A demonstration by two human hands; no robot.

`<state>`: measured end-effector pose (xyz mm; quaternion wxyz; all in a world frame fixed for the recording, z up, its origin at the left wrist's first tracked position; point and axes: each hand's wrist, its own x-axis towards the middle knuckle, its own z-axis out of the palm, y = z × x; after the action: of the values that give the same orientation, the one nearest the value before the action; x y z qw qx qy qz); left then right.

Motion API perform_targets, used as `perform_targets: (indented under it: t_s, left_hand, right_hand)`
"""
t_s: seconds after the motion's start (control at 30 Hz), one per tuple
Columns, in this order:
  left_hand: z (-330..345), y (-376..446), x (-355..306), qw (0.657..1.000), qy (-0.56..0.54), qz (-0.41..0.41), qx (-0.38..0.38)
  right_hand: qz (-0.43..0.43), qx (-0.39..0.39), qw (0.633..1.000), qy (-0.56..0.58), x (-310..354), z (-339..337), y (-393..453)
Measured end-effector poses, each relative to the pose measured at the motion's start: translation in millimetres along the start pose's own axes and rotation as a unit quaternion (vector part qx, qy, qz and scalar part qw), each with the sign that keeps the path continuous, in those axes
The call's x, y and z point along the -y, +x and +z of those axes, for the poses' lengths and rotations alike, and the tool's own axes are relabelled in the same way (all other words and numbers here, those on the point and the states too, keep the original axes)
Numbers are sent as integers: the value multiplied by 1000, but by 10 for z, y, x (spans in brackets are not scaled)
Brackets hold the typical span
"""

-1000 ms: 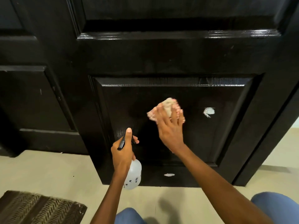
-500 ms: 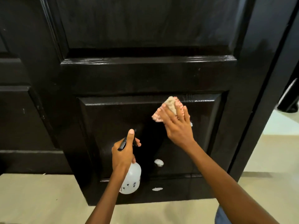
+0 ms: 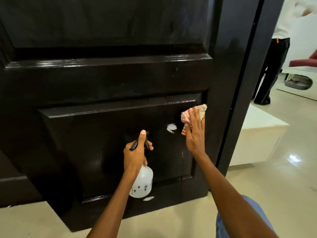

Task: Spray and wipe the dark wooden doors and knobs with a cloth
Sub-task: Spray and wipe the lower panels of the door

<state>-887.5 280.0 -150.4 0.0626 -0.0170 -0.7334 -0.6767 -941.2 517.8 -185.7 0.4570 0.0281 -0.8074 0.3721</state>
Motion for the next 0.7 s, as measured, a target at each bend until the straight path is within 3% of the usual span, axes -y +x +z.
perform_targets:
  t_s: [0.3,0.57,0.7]
  left_hand:
    - [143,120,-48,999,29,-20,29]
    - [78,123,-81,999,34,-13,25]
    - [-12,82,-27,1000,5,6,24]
  right_hand:
    - [138,8,984,113,-54,281,-905]
    - [110,23,988,110,127,596,-1058]
    - [39,7,996,81,336,747,-844]
